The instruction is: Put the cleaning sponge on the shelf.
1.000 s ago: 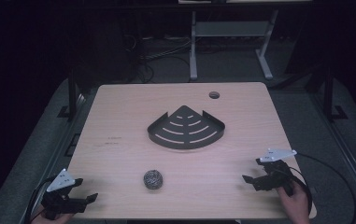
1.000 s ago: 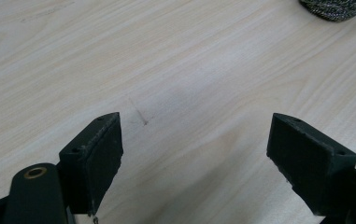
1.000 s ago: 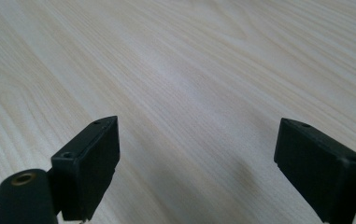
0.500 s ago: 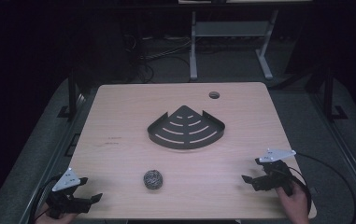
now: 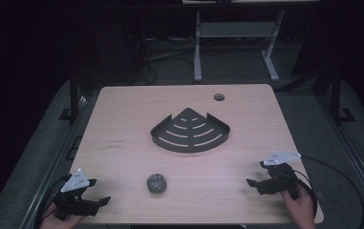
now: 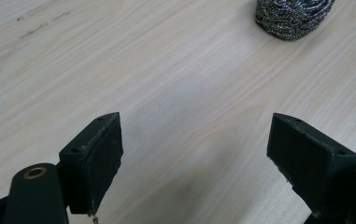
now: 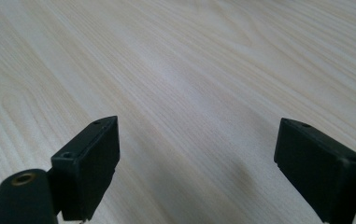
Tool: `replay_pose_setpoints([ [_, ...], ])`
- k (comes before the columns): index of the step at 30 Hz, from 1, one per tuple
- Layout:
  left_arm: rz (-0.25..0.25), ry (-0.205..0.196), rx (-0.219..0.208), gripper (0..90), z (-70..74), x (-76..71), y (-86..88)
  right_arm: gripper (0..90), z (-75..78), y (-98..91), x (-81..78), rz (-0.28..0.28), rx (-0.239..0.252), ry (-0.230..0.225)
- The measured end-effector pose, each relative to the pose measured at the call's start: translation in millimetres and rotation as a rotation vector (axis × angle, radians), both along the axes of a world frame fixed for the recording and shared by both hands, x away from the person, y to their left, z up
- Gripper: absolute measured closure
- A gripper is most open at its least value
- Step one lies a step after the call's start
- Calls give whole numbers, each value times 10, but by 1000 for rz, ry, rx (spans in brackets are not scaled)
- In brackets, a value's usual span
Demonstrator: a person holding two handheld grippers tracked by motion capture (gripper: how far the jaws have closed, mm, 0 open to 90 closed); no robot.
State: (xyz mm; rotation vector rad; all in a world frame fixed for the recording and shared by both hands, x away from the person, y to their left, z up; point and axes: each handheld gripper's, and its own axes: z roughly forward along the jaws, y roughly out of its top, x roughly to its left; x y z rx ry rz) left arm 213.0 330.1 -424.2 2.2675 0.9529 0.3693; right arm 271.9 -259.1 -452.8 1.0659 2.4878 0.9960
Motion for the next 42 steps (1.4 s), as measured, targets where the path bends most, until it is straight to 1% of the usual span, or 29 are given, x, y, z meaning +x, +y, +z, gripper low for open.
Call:
replay_pose_setpoints([
  [4, -16, -5, 7, 177, 28, 32, -43, 139, -1, 20, -2, 4, -2, 5],
  [7, -34, -1, 13, 177, 39, 60, -100, 139, 4, 35, -8, 12, 2, 1],
  [8, -43, -4, 15, 177, 45, 71, -119, 139, 8, 42, -11, 13, 2, -3],
  [11, -47, -15, 24, 178, 67, 83, -166, 139, 3, 50, -10, 17, -3, 0],
  [14, -59, -23, 24, 177, 85, 87, -205, 139, 2, 45, -11, 15, -2, 2],
  [18, -75, -15, 38, 177, 102, 108, -246, 139, 8, 32, -9, 8, 1, 3],
  [23, -87, -17, 34, 177, 127, 124, -288, 139, 8, 30, 2, 11, 2, 1],
  [29, -111, -10, 42, 177, 162, 157, -349, 139, 10, 47, 8, 18, -2, -3],
  [33, -119, -10, 44, 177, 180, 167, -387, 139, 5, 49, 6, 20, -3, -2],
  [37, -125, -3, 40, 177, 172, 179, -417, 138, 10, 44, -2, 17, -1, -2],
  [42, -144, 7, 49, 177, 149, 199, -476, 139, 5, 44, -8, 17, -1, -1],
])
